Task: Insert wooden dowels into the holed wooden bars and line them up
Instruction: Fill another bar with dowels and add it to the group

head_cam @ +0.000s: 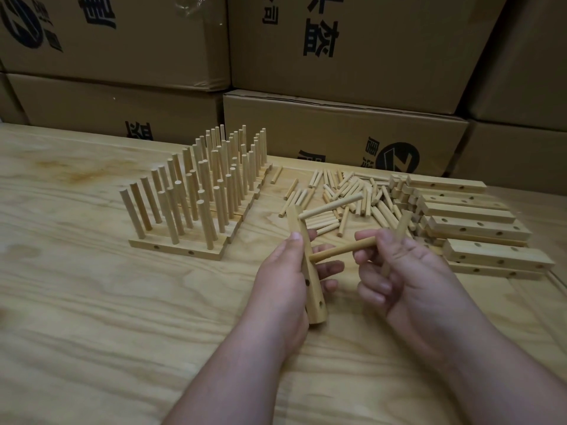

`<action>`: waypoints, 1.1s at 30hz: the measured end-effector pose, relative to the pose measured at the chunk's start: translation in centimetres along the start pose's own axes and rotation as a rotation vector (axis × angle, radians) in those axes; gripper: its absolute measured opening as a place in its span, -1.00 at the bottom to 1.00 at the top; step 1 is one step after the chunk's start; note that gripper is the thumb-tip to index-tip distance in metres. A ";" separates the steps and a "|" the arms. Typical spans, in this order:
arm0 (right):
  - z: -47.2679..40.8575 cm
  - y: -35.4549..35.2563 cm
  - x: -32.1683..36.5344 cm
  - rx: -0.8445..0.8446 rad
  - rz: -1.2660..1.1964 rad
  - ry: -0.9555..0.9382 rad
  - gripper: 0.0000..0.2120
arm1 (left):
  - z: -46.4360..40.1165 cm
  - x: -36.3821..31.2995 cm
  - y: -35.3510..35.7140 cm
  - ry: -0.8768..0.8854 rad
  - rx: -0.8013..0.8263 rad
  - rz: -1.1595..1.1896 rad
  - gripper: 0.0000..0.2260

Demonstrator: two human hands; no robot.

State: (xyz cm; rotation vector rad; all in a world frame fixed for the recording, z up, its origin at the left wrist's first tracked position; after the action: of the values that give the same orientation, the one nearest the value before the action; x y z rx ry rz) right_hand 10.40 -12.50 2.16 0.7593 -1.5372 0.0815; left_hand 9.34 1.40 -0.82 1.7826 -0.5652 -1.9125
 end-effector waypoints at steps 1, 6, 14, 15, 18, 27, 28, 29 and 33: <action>0.0 -0.1 -0.1 -0.006 -0.026 0.004 -0.80 | 0.0 0.0 0.1 0.000 0.013 -0.005 -0.72; 0.0 -0.6 -0.6 -0.012 -0.125 0.022 -0.82 | 0.1 0.0 0.0 0.008 0.024 -0.022 -0.73; 0.1 -0.5 -0.9 -0.012 -0.180 0.026 -0.85 | 0.1 -0.1 0.0 -0.023 0.027 0.014 -0.71; 0.1 -0.5 -0.9 -0.015 -0.196 0.027 -0.86 | 0.1 -0.2 0.0 -0.026 0.027 0.013 -0.71; 0.2 -0.2 -1.2 0.014 -0.233 0.016 -0.87 | 0.0 -0.2 0.0 -0.025 0.023 0.006 -0.71; 0.1 -0.7 -1.2 0.034 -0.266 0.025 -0.87 | 0.0 0.0 -0.1 -0.028 0.029 0.027 -0.70; 0.1 -0.8 -1.3 0.043 -0.278 0.026 -0.88 | -0.1 0.0 -0.1 -0.024 0.025 0.023 -0.70; 0.0 -0.8 -1.4 0.054 -0.286 0.028 -0.88 | -0.1 0.0 -0.1 -0.020 0.022 0.018 -0.70; -0.1 -0.7 -1.5 0.100 -0.280 0.023 -0.87 | -0.1 0.0 -0.1 -0.023 0.032 0.022 -0.71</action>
State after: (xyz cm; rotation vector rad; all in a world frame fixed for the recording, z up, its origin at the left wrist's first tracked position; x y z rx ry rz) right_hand 10.68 -12.39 0.49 1.0424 -1.3995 -0.0410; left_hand 9.47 1.48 -0.93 1.7688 -0.6242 -1.9217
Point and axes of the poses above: each hand's wrist, its own z-axis away from the middle knuckle, its own y-axis out of the palm, x = y × z, the point moved 4 cm from there along -z, towards the middle knuckle, and after that the axes turned 13 degrees about x, right-handed, at the moved point
